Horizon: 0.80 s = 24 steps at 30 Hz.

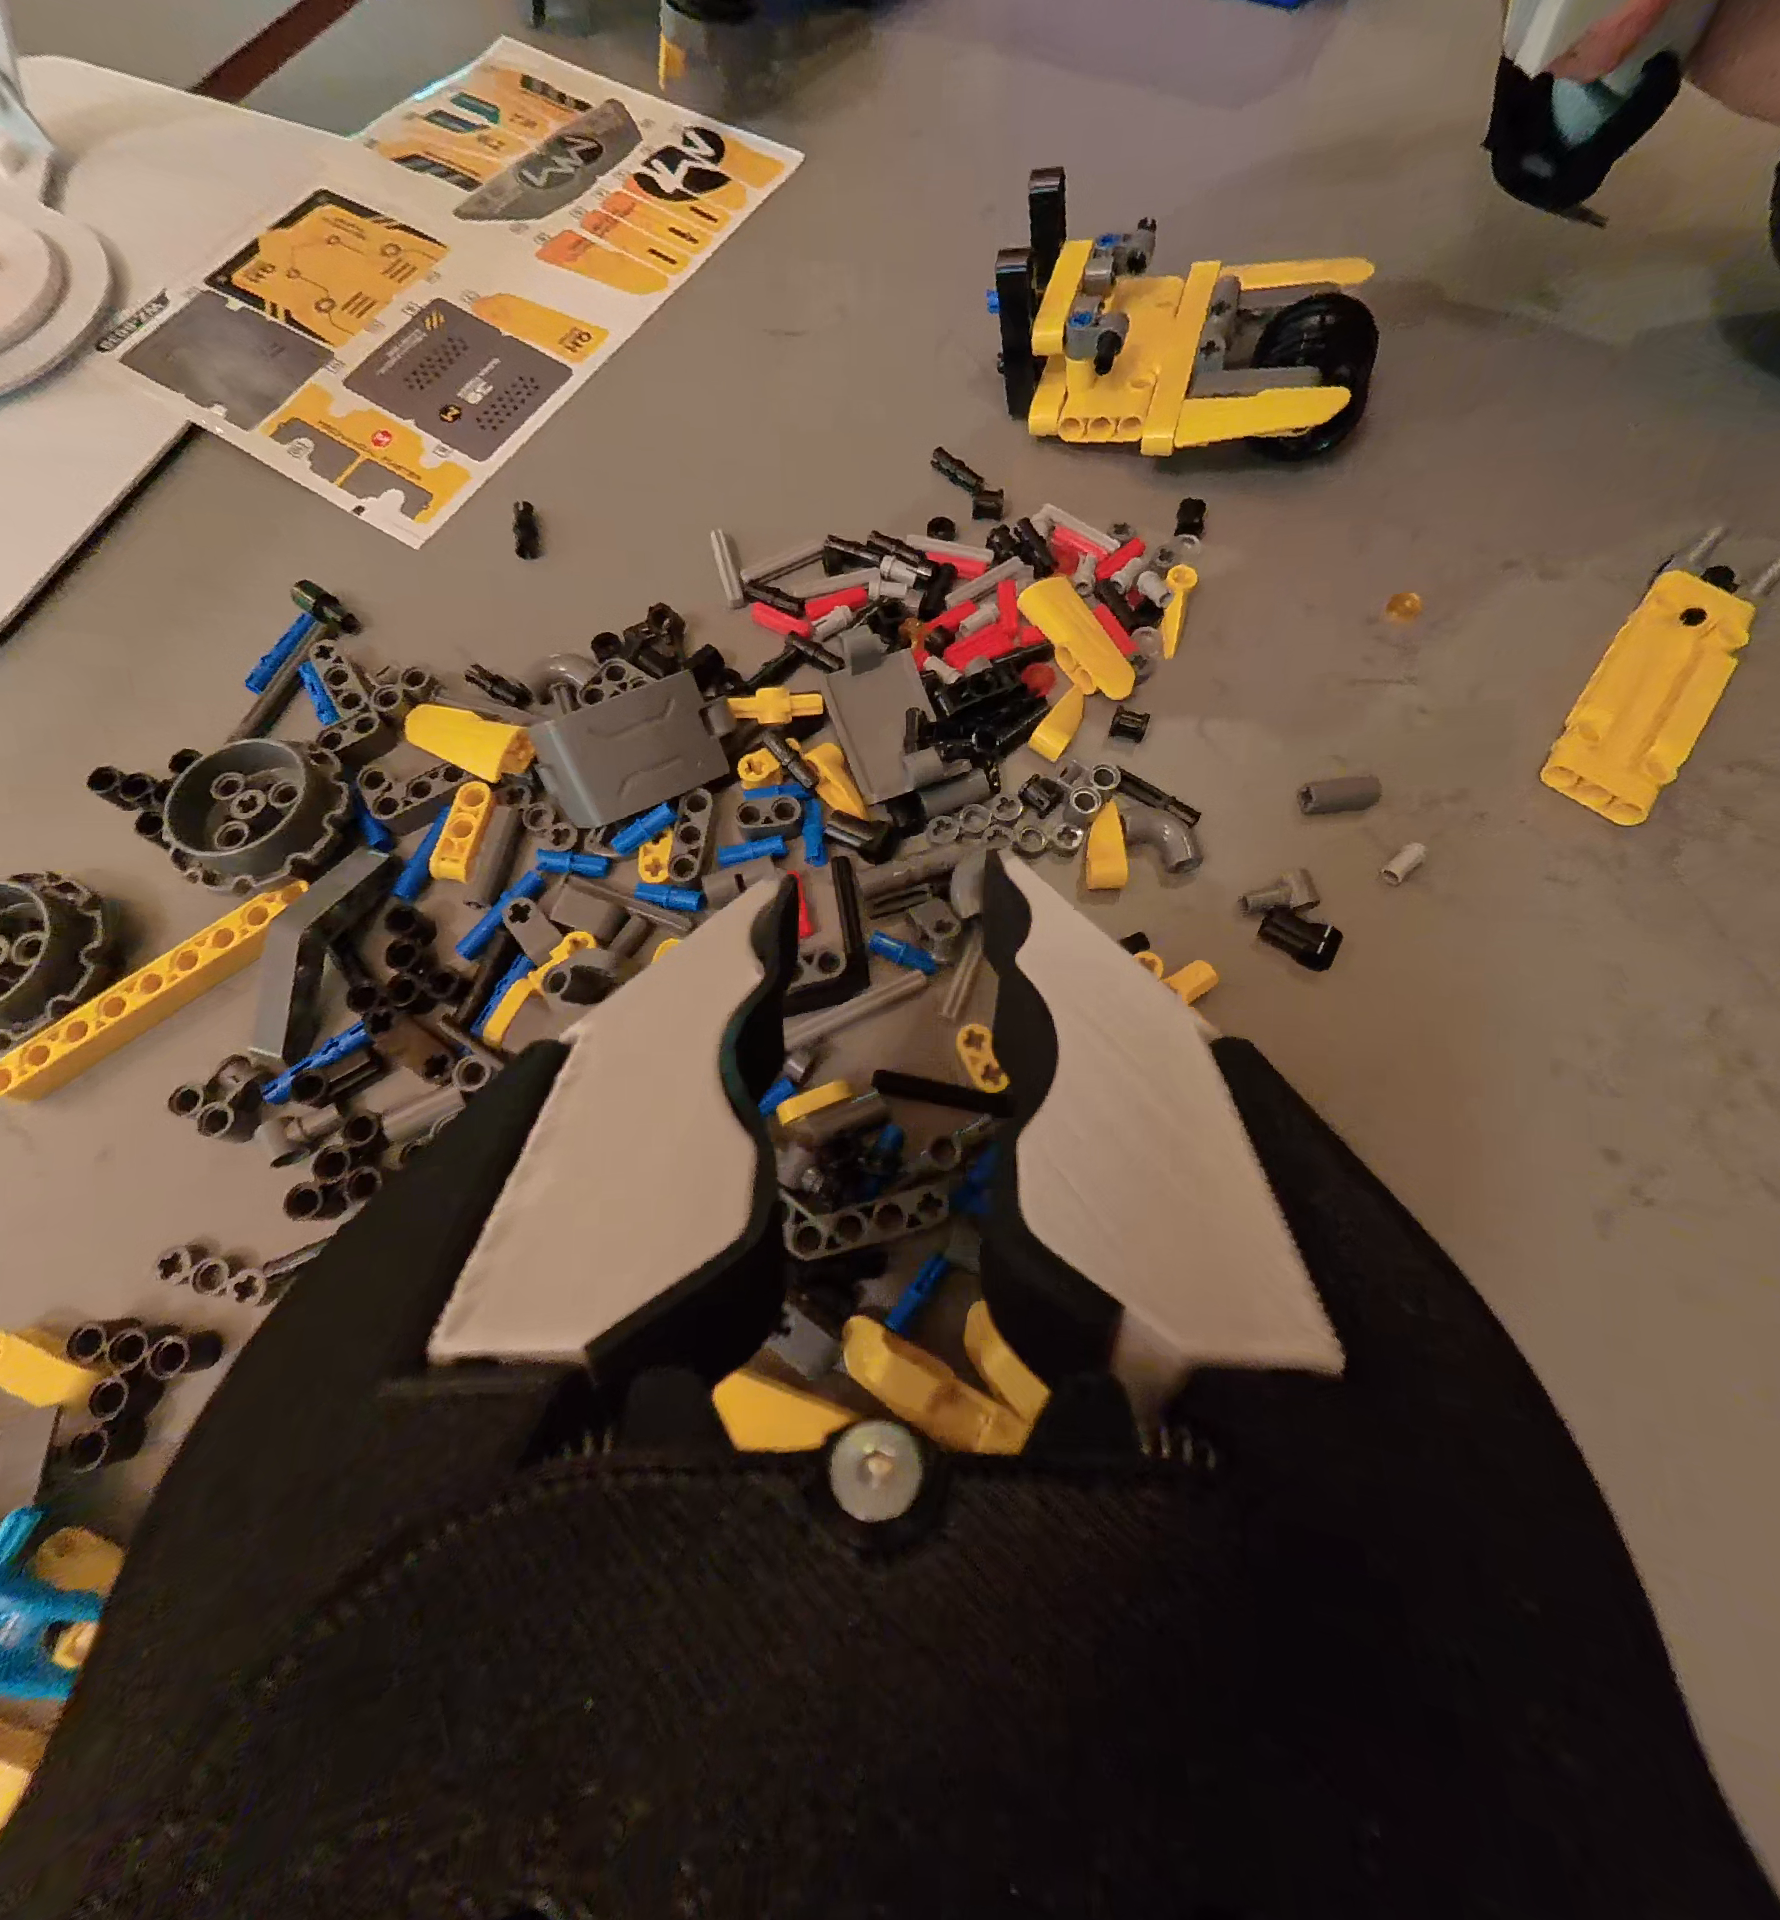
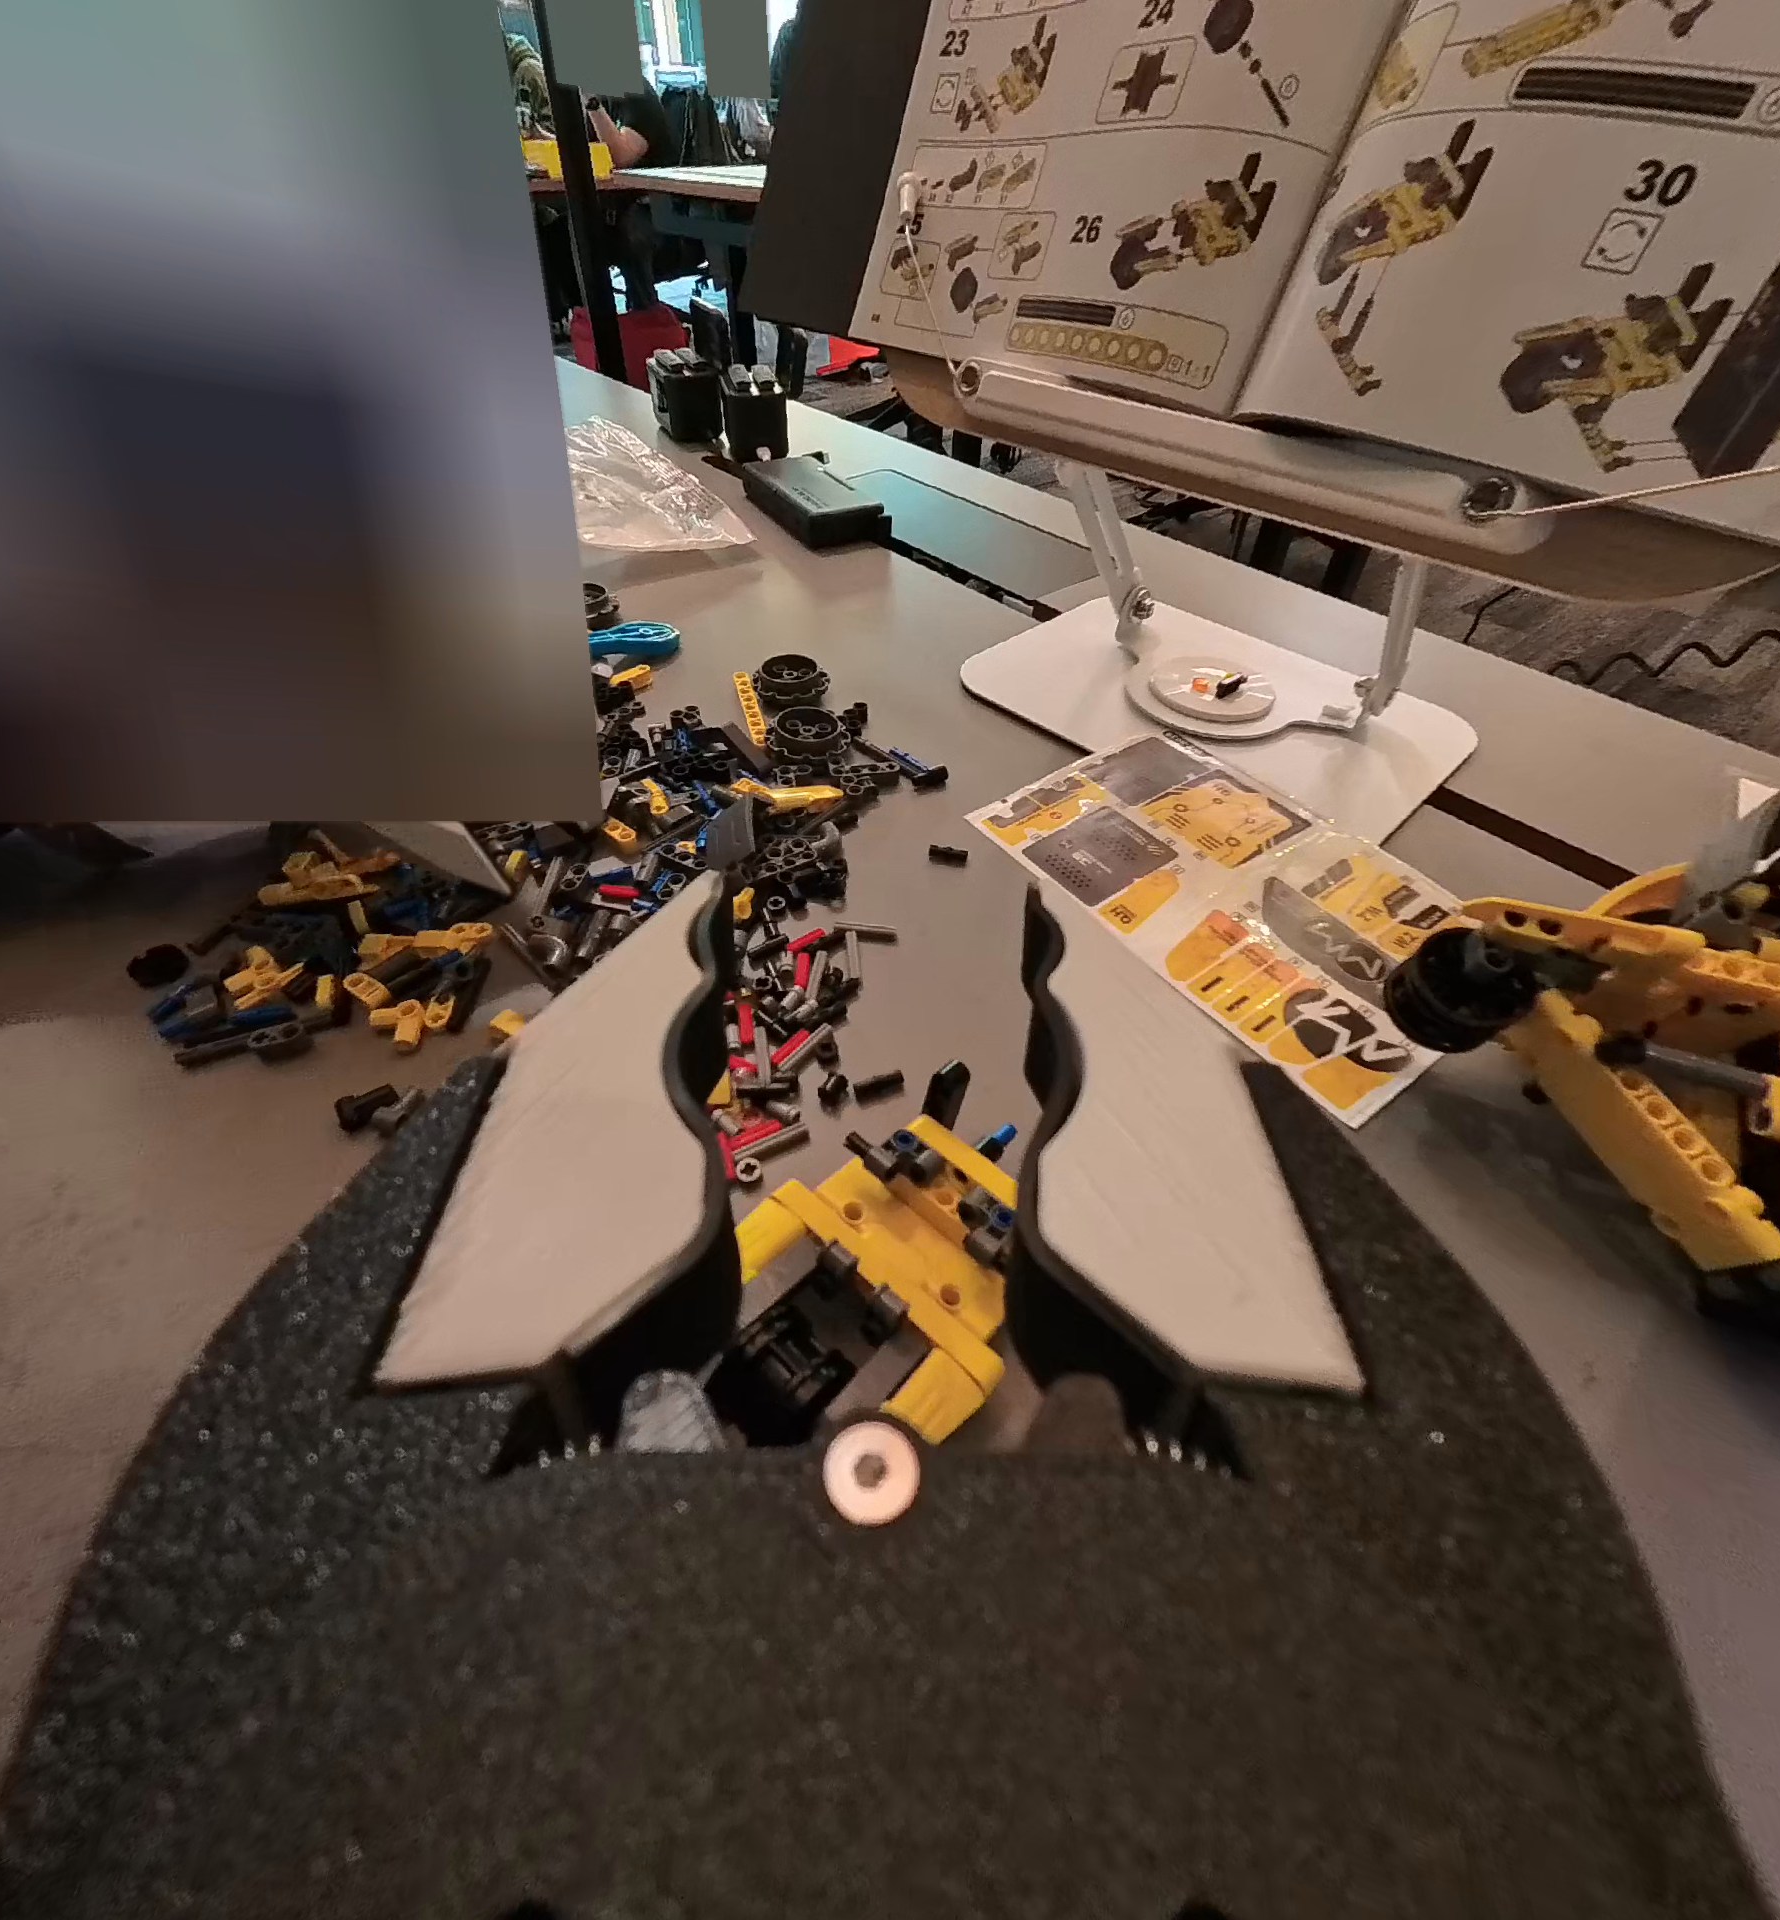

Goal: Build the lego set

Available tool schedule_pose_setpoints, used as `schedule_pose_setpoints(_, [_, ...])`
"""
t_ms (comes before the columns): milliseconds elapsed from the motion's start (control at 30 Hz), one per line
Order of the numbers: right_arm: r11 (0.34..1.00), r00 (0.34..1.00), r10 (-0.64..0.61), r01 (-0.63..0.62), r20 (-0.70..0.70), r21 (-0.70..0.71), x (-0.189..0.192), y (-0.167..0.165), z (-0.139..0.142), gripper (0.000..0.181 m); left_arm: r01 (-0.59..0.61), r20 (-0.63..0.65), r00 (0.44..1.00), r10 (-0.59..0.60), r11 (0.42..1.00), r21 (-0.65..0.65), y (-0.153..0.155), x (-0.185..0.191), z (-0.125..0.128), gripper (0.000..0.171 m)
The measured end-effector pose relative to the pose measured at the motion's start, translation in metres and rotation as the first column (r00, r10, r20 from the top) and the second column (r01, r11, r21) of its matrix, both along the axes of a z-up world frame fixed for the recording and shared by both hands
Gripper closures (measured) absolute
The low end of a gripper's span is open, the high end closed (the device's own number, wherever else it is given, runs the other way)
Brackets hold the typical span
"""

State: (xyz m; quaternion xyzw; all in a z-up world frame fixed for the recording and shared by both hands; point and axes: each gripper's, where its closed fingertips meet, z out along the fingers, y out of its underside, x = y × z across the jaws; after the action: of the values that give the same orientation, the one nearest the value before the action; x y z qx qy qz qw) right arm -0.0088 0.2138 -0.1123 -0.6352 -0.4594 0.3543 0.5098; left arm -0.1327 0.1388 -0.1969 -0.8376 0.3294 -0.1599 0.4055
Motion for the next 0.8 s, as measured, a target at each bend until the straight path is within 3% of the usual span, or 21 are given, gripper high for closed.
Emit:
schedule_pose_setpoints(267, [1.0, 1.0, 0.001, -0.001, -0.001, 0.008, 0.0, -0.001, 0.001, 0.126, -0.022, -0.016, 1.0, 0.022, 1.0, 0.0, 0.002, -0.002, -0.003, 0.137])
schedule_pose_setpoints(600, [1.0, 1.0, 0.003, -0.003, 0.002, 0.011, -0.001, -0.002, 0.001, 0.126, -0.177, 0.038, 0.984, 0.177, 0.984, 0.001, 0.016, -0.029, 0.002, 0.131])
schedule_pose_setpoints(700, [1.0, 1.0, 0.001, -0.001, 0.001, 0.016, 0.0, -0.002, 0.002, 0.126, -0.208, 0.061, 0.976, 0.208, 0.978, -0.001, 0.021, -0.032, 0.003, 0.121])
schedule_pose_setpoints(800, [1.0, 1.0, -0.004, 0.004, 0.0, 0.016, 0.001, 0.0, 0.002, 0.126, -0.232, 0.125, 0.963, 0.24, 0.97, -0.078, 0.031, -0.024, 0.0, 0.1])
